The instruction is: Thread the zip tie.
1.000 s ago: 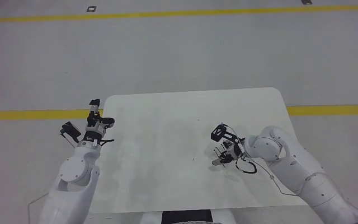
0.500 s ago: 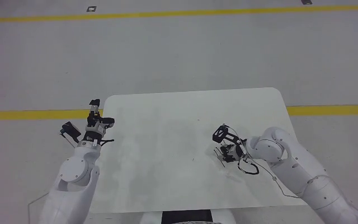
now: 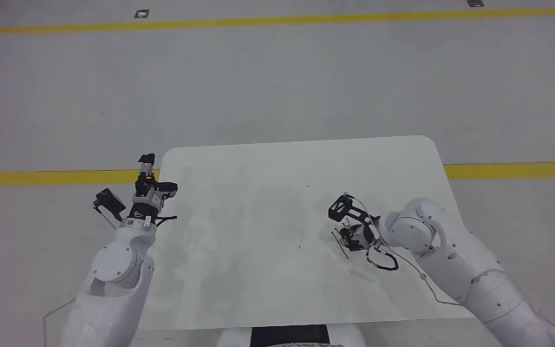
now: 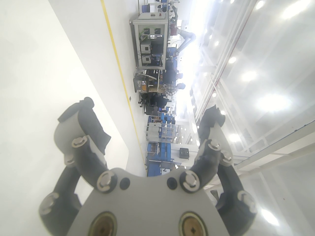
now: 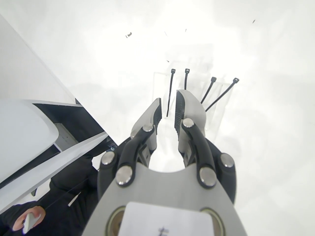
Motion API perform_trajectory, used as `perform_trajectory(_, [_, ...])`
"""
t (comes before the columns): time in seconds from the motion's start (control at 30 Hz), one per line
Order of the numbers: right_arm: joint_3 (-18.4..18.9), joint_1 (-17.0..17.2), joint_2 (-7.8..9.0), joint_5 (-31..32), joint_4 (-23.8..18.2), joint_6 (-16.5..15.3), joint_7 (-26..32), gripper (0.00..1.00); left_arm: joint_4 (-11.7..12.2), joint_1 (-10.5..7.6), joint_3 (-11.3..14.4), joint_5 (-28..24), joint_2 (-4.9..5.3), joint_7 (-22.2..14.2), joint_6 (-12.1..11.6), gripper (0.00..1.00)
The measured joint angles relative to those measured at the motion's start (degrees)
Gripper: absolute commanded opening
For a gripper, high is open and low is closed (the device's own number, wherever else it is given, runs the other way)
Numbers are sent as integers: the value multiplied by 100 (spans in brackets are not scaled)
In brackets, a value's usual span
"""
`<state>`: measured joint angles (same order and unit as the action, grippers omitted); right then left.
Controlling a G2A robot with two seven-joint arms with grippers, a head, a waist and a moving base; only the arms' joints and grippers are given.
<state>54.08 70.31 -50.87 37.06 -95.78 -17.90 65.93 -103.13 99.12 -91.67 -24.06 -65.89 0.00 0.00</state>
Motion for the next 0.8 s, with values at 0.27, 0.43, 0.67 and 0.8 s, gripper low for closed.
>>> perform_trajectory(0.27, [-145, -76, -50, 195, 120, 179, -101, 16, 0, 0, 0, 0, 0, 0, 0, 100])
perform_trajectory(0.43, [-189, -106, -73, 284, 166, 254, -177, 17, 0, 0, 0, 0, 0, 0, 0, 100])
perform_trajectory(0.67, [-256, -164, -110, 305, 281, 267, -217, 16, 0, 0, 0, 0, 0, 0, 0, 100])
perform_trajectory(0.8, [-297, -205, -131, 301, 352, 254, -215, 16, 0, 0, 0, 0, 0, 0, 0, 100])
